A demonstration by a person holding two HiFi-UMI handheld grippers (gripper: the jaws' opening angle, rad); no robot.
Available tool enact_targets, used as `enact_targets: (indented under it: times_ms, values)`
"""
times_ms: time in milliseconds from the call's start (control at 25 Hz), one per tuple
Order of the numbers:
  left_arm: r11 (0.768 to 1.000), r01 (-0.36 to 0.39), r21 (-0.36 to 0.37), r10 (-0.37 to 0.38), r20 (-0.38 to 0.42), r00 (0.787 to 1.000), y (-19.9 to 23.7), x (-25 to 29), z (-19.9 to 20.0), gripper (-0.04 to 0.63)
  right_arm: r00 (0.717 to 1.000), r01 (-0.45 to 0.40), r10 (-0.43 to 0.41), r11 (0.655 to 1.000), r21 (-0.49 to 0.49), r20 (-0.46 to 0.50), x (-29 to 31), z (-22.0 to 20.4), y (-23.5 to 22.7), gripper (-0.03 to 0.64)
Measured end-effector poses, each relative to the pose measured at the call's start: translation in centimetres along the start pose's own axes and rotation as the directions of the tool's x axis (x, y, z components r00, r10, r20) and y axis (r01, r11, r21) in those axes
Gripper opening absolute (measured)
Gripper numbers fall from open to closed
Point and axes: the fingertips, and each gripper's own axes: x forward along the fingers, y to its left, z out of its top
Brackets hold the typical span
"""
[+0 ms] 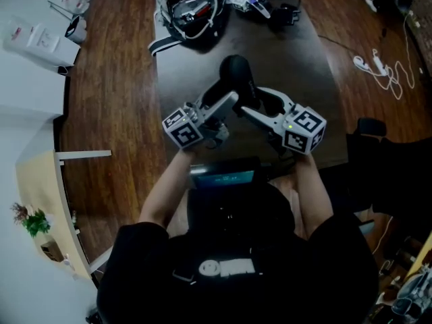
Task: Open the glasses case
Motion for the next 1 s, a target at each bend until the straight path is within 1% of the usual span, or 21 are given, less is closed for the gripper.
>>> enact_targets:
  times_ms: [40, 80, 160, 200, 240, 280, 320, 360, 440, 520, 560, 600, 640, 680, 720, 760, 840, 880, 920, 960, 1000]
  values:
    - [1.000, -0.004, 0.001, 0.004, -0.001, 1.000, 0.1, -0.2, 0.0, 0.327, 0.998, -0.049, 0.045, 0.994, 0.095, 0.041, -0.5, 0.2, 0.0, 0.307]
    - [1.000, -0.013, 0.005, 0.013, -0.009, 1.000, 0.3, -0.2, 0.0, 0.327, 0.993, -0.096, 0.085, 0.982, 0.159, 0.078, -0.9, 0.5, 0.1, 0.307]
    - [1.000, -0.018, 0.006, 0.018, -0.040, 0.999, 0.6, -0.3, -0.5, 0.317, 0.974, -0.201, 0.166, 0.947, 0.252, 0.155, -1.5, 1.4, 0.6, 0.307]
    - [1.000, -0.017, 0.001, 0.017, -0.057, 0.998, 0.8, -0.4, -0.7, 0.270, 0.953, -0.275, 0.218, 0.913, 0.302, 0.208, -1.9, 2.2, 0.9, 0.307]
    - [1.000, -0.017, -0.005, 0.017, -0.068, 0.998, 0.9, -0.5, -1.0, 0.220, 0.923, -0.358, 0.272, 0.866, 0.349, 0.271, -2.3, 3.1, 1.3, 0.307]
    - [1.000, -0.020, -0.015, 0.019, -0.072, 0.997, 0.9, -0.5, -1.2, 0.097, 0.890, -0.430, 0.314, 0.819, 0.381, 0.330, -2.7, 3.8, 1.7, 0.307]
    - [0.999, -0.026, -0.030, 0.024, -0.068, 0.997, 0.9, -0.5, -1.3, 0.075, 0.868, -0.472, 0.336, 0.789, 0.394, 0.366, -3.1, 4.1, 1.9, 0.307]
    - [0.998, -0.038, -0.052, 0.035, -0.059, 0.998, 0.9, -0.5, -1.4, 0.072, 0.862, -0.480, 0.338, 0.783, 0.395, 0.377, -3.2, 4.0, 2.0, 0.307]
    - [0.991, -0.091, -0.098, 0.088, -0.035, 0.995, 1.6, -0.8, -1.4, 0.072, 0.885, -0.428, 0.290, 0.814, 0.393, 0.363, -3.4, 3.7, 1.4, 0.308]
    - [0.977, -0.191, -0.100, 0.193, 0.010, 0.981, 2.7, -1.3, -0.2, 0.067, 0.920, -0.311, 0.171, 0.867, 0.389, 0.353, -3.9, 3.8, -0.5, 0.308]
    - [0.965, -0.252, -0.077, 0.255, 0.038, 0.966, 3.6, -1.7, 0.6, 0.053, 0.934, -0.228, 0.092, 0.898, 0.376, 0.346, -4.4, 4.0, -1.6, 0.304]
    - [0.947, -0.320, -0.036, 0.322, 0.061, 0.945, 4.6, -2.2, 1.3, 0.034, 0.942, -0.141, 0.017, 0.926, 0.349, 0.336, -4.9, 4.2, -2.6, 0.268]
    - [0.920, -0.390, 0.017, 0.388, 0.075, 0.919, 5.7, -2.8, 1.7, 0.034, 0.945, -0.070, -0.035, 0.949, 0.307, 0.324, -5.2, 4.3, -3.0, 0.268]
    - [0.891, -0.449, 0.066, 0.444, 0.085, 0.892, 6.6, -3.2, 1.8, 0.034, 0.951, -0.027, -0.053, 0.967, 0.253, 0.306, -5.2, 4.2, -2.6, 0.268]
    - [0.868, -0.487, 0.097, 0.479, 0.093, 0.873, 7.0, -3.5, 1.9, 0.034, 0.959, -0.009, -0.045, 0.982, 0.187, 0.279, -4.8, 4.0, -1.4, 0.268]
    - [0.855, -0.507, 0.109, 0.498, 0.100, 0.862, 7.2, -3.7, 1.8, 0.034, 0.969, -0.003, -0.025, 0.993, 0.115, 0.246, -4.0, 4.0, 0.2, 0.268]
    - [0.837, -0.531, 0.132, 0.521, 0.104, 0.847, 7.1, -3.6, 1.4, 0.034, 0.984, 0.025, -0.021, 0.999, -0.023, 0.176, -1.8, 4.0, 2.8, 0.236]
    - [0.828, -0.541, 0.150, 0.532, 0.099, 0.841, 7.1, -3.5, 1.1, 0.034, 0.988, 0.069, -0.057, 0.995, -0.078, 0.146, -0.7, 3.9, 3.1, 0.221]
    - [0.824, -0.542, 0.164, 0.534, 0.090, 0.840, 7.0, -3.2, 0.8, 0.034, 0.986, 0.135, -0.121, 0.984, -0.120, 0.116, 0.2, 3.7, 2.7, 0.215]
    - [0.832, -0.528, 0.170, 0.523, 0.079, 0.849, 6.6, -2.8, 0.5, 0.034, 0.976, 0.214, -0.204, 0.965, -0.153, 0.081, 0.8, 3.2, 1.6, 0.212]
    - [0.848, -0.502, 0.170, 0.498, 0.069, 0.864, 6.1, -2.4, 0.2, 0.034, 0.956, 0.294, -0.291, 0.938, -0.182, 0.043, 1.1, 2.6, 0.2, 0.212]
